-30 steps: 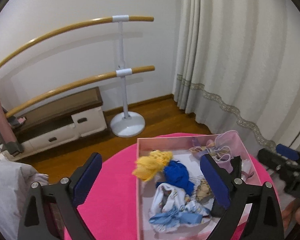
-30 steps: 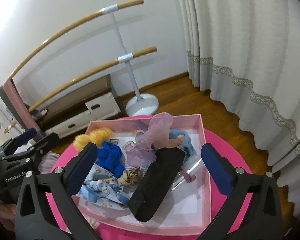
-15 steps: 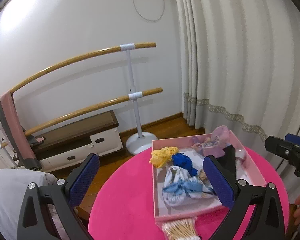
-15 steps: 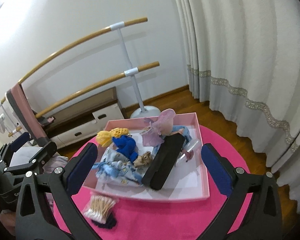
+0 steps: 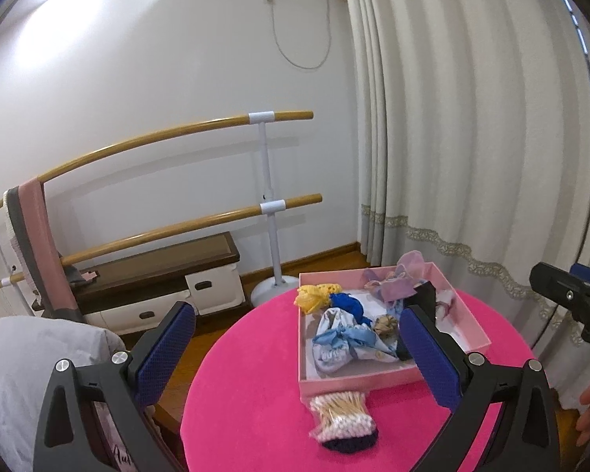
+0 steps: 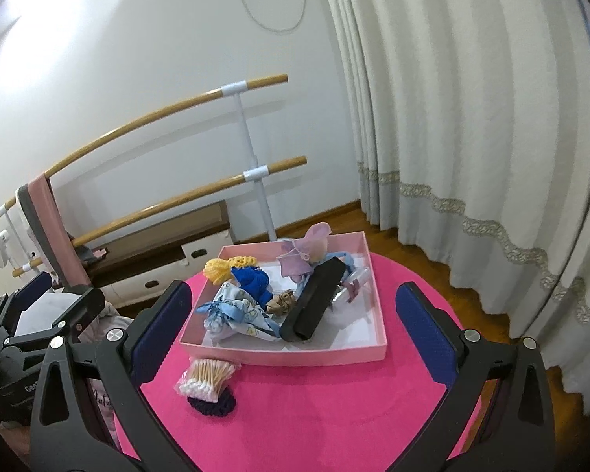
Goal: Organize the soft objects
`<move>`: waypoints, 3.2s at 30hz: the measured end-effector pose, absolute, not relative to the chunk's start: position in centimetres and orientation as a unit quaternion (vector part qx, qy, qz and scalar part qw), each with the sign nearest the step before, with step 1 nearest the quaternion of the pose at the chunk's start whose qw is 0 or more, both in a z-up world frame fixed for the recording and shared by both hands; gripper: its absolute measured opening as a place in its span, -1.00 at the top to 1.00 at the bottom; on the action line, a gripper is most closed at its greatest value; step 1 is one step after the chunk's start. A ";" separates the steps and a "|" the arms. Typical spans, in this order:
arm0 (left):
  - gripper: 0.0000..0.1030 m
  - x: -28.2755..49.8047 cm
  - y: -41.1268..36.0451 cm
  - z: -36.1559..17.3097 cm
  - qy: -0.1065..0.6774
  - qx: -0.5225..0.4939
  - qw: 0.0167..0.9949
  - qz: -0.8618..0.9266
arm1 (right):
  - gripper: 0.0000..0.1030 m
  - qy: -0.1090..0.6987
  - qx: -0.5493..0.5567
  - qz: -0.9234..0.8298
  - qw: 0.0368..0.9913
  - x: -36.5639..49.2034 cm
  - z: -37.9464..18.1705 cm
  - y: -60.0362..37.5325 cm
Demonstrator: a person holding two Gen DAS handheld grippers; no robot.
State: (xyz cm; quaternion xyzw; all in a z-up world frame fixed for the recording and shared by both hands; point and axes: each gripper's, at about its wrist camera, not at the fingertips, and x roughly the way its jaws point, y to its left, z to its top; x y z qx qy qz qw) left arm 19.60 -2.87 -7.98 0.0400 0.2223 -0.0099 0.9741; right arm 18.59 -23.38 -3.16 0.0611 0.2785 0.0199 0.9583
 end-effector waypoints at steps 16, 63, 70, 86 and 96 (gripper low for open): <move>-1.00 11.0 -1.4 -8.6 0.243 0.015 0.970 -0.004 | -1.00 0.275 0.035 -0.018 0.961 9.9 -6.3 -22.3; -1.00 23.9 -3.5 -19.1 0.389 0.018 0.921 -0.025 | -1.00 0.345 0.032 -0.032 0.937 13.2 -12.9 -23.5; -1.00 28.7 -3.7 -22.3 0.414 0.018 0.910 -0.029 | -1.00 0.370 0.033 -0.026 0.928 15.2 -14.9 -23.4; 0.13 29.5 -1.4 -24.0 0.421 -0.014 0.906 -0.045 | -1.00 0.421 0.030 0.007 0.906 19.5 -19.3 -21.5; 0.16 25.7 0.9 -23.3 0.405 0.013 0.914 -0.008 | -1.00 0.438 0.020 0.094 0.894 22.4 -21.3 -17.2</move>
